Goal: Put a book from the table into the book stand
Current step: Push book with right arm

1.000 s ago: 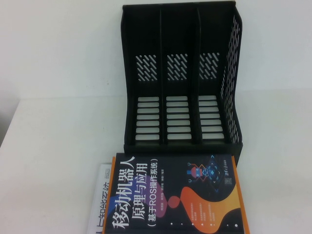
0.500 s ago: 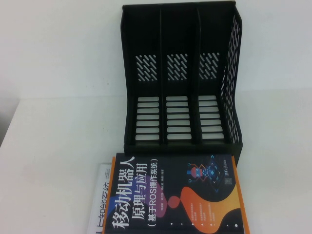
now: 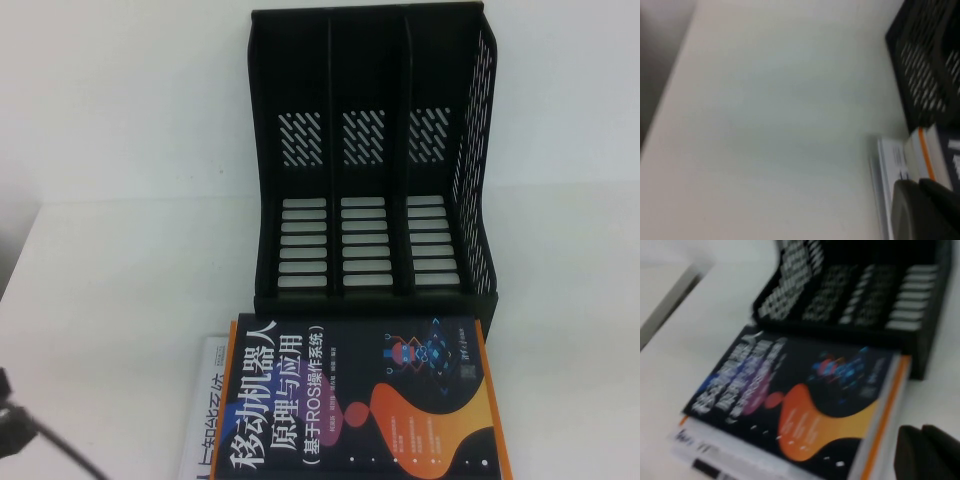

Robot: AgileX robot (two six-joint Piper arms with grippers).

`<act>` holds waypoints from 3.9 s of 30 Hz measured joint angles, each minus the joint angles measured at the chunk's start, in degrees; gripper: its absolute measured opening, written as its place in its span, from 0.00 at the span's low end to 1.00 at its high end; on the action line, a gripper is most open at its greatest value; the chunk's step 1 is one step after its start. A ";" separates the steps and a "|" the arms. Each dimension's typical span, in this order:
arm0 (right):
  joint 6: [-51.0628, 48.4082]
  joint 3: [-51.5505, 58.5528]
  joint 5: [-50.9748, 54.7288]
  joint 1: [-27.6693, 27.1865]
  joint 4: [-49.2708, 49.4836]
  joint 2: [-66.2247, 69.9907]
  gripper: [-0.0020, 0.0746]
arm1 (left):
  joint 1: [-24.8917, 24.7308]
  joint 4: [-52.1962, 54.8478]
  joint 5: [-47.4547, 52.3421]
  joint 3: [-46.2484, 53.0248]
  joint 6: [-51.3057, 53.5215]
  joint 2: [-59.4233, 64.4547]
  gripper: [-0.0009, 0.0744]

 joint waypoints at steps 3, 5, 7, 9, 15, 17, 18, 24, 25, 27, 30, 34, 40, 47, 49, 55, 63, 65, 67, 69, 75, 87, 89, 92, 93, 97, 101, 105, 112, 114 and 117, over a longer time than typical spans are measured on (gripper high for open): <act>-7.28 0.00 0.98 0.00 7.33 9.48 0.02 | 0.00 -4.09 1.02 0.00 1.93 6.98 0.01; -10.91 0.00 0.85 0.00 9.15 15.61 0.02 | 0.00 -8.13 2.10 0.00 5.01 10.16 0.01; -13.12 -0.10 0.03 0.00 9.55 22.15 0.02 | 0.00 -13.59 2.78 0.00 9.00 12.48 0.01; -14.70 -0.18 -0.82 0.00 9.81 28.22 0.02 | 0.00 -20.26 3.19 0.00 15.19 13.78 0.01; -16.85 -1.30 -3.03 4.84 11.54 40.33 0.02 | 0.00 -34.29 6.78 -0.94 38.06 14.10 0.01; -17.10 -2.21 -5.12 8.52 11.96 42.94 0.02 | -0.04 -35.88 8.18 -1.49 40.72 14.60 0.01; -17.12 -2.67 -6.89 10.68 12.19 44.10 0.02 | -0.13 -36.59 8.26 -1.58 41.47 14.91 0.01; -16.87 -5.60 -15.36 18.47 12.91 50.38 0.02 | -0.13 -36.95 8.77 -1.58 42.75 15.44 0.01; -16.74 -6.05 -15.79 18.57 12.95 51.45 0.02 | -0.13 -36.59 8.90 -1.58 42.89 15.44 0.01; -16.52 -7.18 -16.42 18.70 13.05 53.46 0.02 | -0.13 -35.98 9.15 -1.58 43.09 15.44 0.01; -16.52 -8.63 -16.42 18.78 13.05 55.73 0.02 | -0.13 -35.43 8.98 -1.58 43.09 15.44 0.01; -16.52 -9.92 -16.15 18.78 13.07 57.96 0.02 | -0.13 -35.44 7.21 -1.58 42.43 15.44 0.01; -16.52 -12.52 -13.29 18.78 13.07 60.50 0.02 | -0.13 -35.44 5.09 -1.58 41.79 15.44 0.01; -16.52 -15.17 -12.82 20.69 13.07 61.99 0.03 | -0.13 -36.41 3.35 -1.58 41.04 15.44 0.01; -16.52 -15.54 -13.53 21.76 13.07 62.07 0.03 | -0.13 -36.76 3.21 -1.58 40.61 15.44 0.01; -15.69 -16.42 -15.20 24.46 13.93 62.21 0.03 | -0.13 -37.08 3.29 -1.58 39.60 15.44 0.01; -15.46 -16.51 -17.49 25.84 16.75 62.88 0.03 | -0.13 -38.56 7.17 -1.58 38.97 15.44 0.01; -15.46 -16.55 -17.49 25.84 17.44 63.31 0.03 | -0.13 -39.84 7.88 -1.58 38.97 15.44 0.01; -15.46 -16.64 -17.49 25.84 18.34 63.73 0.03 | -0.13 -41.32 8.23 -1.58 38.97 15.44 0.01; -15.46 -16.77 -17.37 25.84 19.36 64.08 0.03 | -0.13 -42.48 8.23 -1.58 38.97 15.44 0.01; -15.56 -17.12 -18.04 27.27 21.48 64.86 0.03 | -0.13 -46.82 8.38 -2.06 38.58 15.44 0.01; -16.09 -19.84 -19.75 30.40 22.04 66.51 0.03 | -0.13 -39.86 12.01 -12.52 26.11 15.69 0.26; -16.09 -20.52 -19.23 30.40 22.04 66.89 0.03 | -0.13 -36.07 14.16 -14.45 22.15 16.67 0.44; -16.09 -20.90 -18.88 30.40 22.13 67.28 0.03 | -0.13 -32.30 17.48 -16.42 19.74 19.35 0.61; -16.09 -20.90 -18.78 30.40 22.13 67.32 0.03 | -0.13 -31.85 18.12 -16.67 19.49 20.38 0.63; -16.09 -21.03 -18.79 30.40 21.62 67.32 0.03 | 0.20 -30.03 19.33 -16.91 19.05 26.53 0.64; -16.09 -21.02 -18.77 30.40 21.54 67.32 0.03 | 4.48 -30.71 23.23 -16.91 20.86 33.57 0.64; -16.09 -21.02 -18.67 30.40 21.54 67.32 0.03 | 11.93 -36.26 27.87 -16.91 27.91 40.21 0.64; -16.09 -21.02 -18.57 30.40 21.18 67.32 0.03 | 21.83 -42.56 36.51 -17.48 39.00 49.47 0.64; -16.09 -21.02 -18.57 30.40 21.07 67.32 0.03 | 22.25 -42.56 37.00 -17.48 40.59 52.74 0.64; -16.09 -21.02 -18.57 30.40 21.09 67.32 0.03 | 22.36 -43.07 38.34 -17.69 42.58 57.43 0.64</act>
